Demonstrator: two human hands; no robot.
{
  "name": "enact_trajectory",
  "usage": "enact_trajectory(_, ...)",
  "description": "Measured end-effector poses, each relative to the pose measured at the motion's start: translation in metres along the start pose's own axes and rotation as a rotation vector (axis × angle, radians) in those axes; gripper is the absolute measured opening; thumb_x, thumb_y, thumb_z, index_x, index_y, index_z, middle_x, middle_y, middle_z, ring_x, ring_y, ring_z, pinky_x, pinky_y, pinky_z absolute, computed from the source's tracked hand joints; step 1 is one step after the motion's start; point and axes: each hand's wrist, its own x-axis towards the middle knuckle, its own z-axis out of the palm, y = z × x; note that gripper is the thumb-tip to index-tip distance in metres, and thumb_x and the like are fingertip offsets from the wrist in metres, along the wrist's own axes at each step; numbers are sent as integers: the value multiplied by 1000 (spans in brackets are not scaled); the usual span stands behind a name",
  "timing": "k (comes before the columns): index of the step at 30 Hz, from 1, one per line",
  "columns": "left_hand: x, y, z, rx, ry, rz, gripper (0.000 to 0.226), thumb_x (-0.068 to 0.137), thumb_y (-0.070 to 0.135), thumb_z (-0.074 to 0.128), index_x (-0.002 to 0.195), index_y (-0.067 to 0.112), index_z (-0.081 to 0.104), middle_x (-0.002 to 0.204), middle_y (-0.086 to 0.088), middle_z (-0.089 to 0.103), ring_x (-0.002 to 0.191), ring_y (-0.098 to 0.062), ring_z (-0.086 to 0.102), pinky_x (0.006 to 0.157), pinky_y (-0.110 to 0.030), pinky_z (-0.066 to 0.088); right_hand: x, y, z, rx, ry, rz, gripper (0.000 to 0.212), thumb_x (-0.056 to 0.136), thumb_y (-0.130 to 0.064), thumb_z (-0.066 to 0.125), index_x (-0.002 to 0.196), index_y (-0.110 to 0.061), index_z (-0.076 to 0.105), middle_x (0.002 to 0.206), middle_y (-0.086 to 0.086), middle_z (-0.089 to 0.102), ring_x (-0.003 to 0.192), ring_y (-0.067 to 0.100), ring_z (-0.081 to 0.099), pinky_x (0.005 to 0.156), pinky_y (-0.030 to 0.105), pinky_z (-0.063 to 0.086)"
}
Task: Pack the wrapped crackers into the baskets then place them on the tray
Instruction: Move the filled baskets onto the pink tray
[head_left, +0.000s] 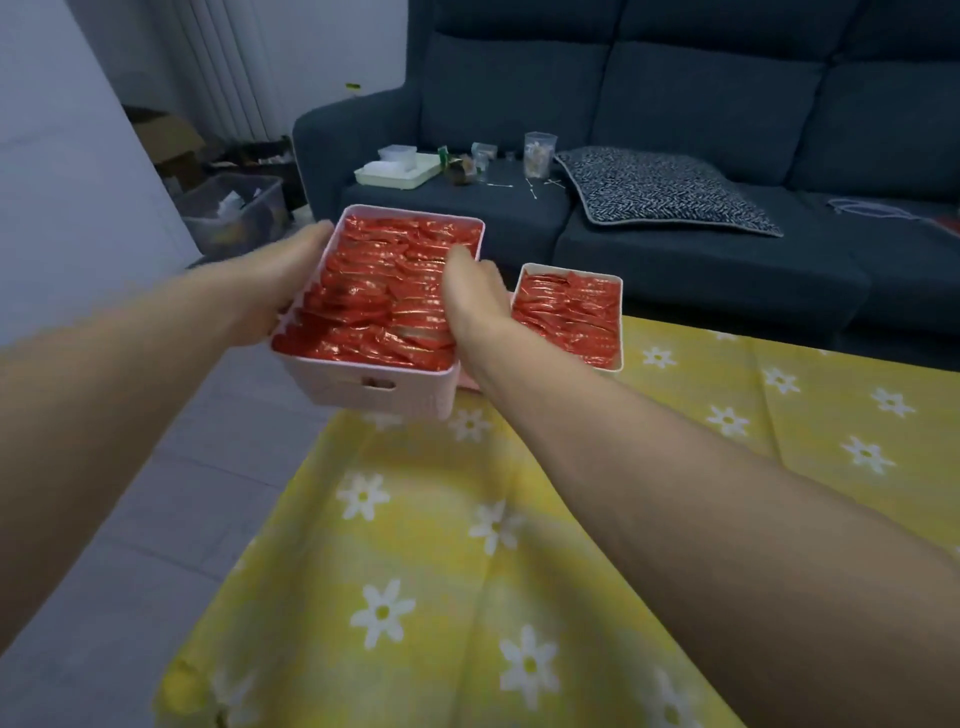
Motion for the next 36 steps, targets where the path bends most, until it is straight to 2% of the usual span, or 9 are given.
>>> enact_trajectory(3, 55, 7, 2, -10, 20, 24, 39, 105, 53, 36, 86, 27, 58, 85, 2, 65, 80, -16, 62, 66, -31, 42, 55, -14, 19, -49, 10, -56, 49, 94, -41, 35, 136, -22, 52, 120, 9, 63, 96, 28, 65, 70, 33, 47)
enact_trajectory(4, 69, 8, 5, -15, 20, 37, 37, 105, 52, 37, 88, 27, 58, 85, 2, 65, 79, -16, 62, 65, -31, 43, 69, -14, 23, -63, 18, -66, 47, 95, -41, 36, 135, -22, 51, 119, 9, 64, 94, 27, 65, 70, 33, 48)
enact_trajectory(9, 138, 3, 27, -11, -38, 30, 37, 106, 53, 35, 90, 28, 58, 89, -2, 66, 83, -18, 63, 64, -32, 43, 132, 1, 34, -268, 103, -136, 58, 93, -51, 30, 130, -15, 56, 123, 8, 63, 107, 32, 60, 99, 46, 46)
enact_trajectory(14, 179, 1, 54, -7, -126, -9, 49, 103, 56, 33, 90, 22, 65, 60, 2, 73, 71, -17, 71, 67, -28, 50, 172, 23, 24, -547, 244, -186, 67, 97, -54, 26, 135, -9, 57, 134, 13, 56, 125, 34, 48, 109, 46, 33)
enact_trajectory(19, 199, -1, 77, 36, -217, -1, 54, 104, 58, 29, 90, 21, 65, 54, 5, 70, 80, -18, 66, 65, -29, 46, 197, 43, 18, -583, 336, -162, 69, 97, -55, 29, 138, -5, 52, 145, 15, 46, 138, 32, 34, 115, 46, 24)
enact_trajectory(24, 206, -11, 91, 58, -267, -21, 54, 103, 59, 27, 90, 22, 64, 87, -3, 71, 84, -17, 64, 66, -30, 44, 208, 55, 11, -688, 353, -173, 74, 96, -57, 29, 139, -1, 51, 150, 14, 39, 140, 31, 30, 118, 45, 21)
enact_trajectory(30, 213, -21, 100, 86, -276, -46, 56, 102, 61, 25, 87, 22, 64, 72, -1, 75, 83, -19, 68, 68, -29, 47, 206, 73, 6, -869, 340, -213, 70, 98, -53, 29, 140, -1, 51, 155, 14, 34, 143, 32, 27, 120, 45, 16)
enact_trajectory(34, 218, -30, 98, 142, -242, -50, 66, 96, 66, 26, 111, 17, 69, 108, -11, 75, 99, -27, 70, 94, -40, 51, 203, 72, 1, -915, 340, -215, 69, 99, -53, 27, 139, -2, 53, 153, 15, 37, 142, 32, 28, 121, 47, 16)
enact_trajectory(36, 218, -33, 98, 250, -120, 13, 65, 95, 63, 24, 121, 17, 61, 122, -13, 67, 106, -29, 63, 97, -44, 47, 199, 69, -4, -894, 346, -224, 68, 99, -51, 27, 138, -2, 53, 152, 15, 40, 141, 32, 30, 120, 46, 18)
